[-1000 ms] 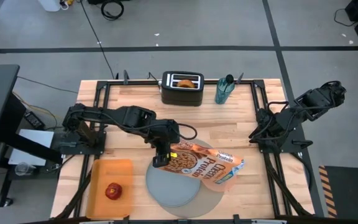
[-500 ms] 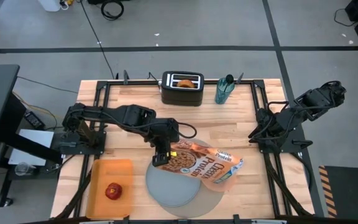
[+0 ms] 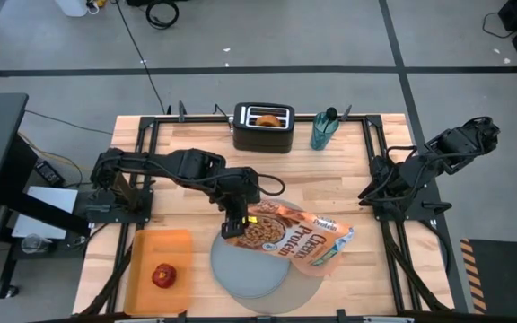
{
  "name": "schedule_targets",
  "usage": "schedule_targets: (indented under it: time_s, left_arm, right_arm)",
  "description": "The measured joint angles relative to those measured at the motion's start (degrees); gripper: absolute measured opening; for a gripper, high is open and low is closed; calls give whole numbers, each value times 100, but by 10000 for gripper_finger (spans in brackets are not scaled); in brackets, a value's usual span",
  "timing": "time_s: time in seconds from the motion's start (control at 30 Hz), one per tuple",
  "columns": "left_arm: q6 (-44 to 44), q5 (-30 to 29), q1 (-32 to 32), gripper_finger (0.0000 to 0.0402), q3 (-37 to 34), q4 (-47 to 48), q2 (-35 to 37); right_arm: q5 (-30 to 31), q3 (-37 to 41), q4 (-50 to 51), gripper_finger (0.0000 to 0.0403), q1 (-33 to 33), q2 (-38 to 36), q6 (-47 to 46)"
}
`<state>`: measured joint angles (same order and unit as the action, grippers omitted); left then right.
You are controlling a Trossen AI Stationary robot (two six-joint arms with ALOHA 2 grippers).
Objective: Arrange a breakfast setting
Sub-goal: Pour the cereal from the cereal box into the orange bowl
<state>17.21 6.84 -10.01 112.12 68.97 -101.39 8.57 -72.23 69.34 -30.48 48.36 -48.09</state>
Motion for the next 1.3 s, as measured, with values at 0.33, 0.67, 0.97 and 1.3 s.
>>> schedule_targets:
  time_s: [0.33,0.67,0.97,1.3]
  left_arm:
    - [33,84,90,182,-2,8,12]
    - [71,183,118,182,-2,84,12]
    - [84,193,134,183,-2,57,3]
    - [154,111,182,183,0,40,5]
  right_arm:
    - [40,0,-26,111,0,-2,6]
    - [71,0,-26,111,0,-2,2]
    - [89,0,-26,111,0,0,-14]
    - [89,0,-26,111,0,0,-32]
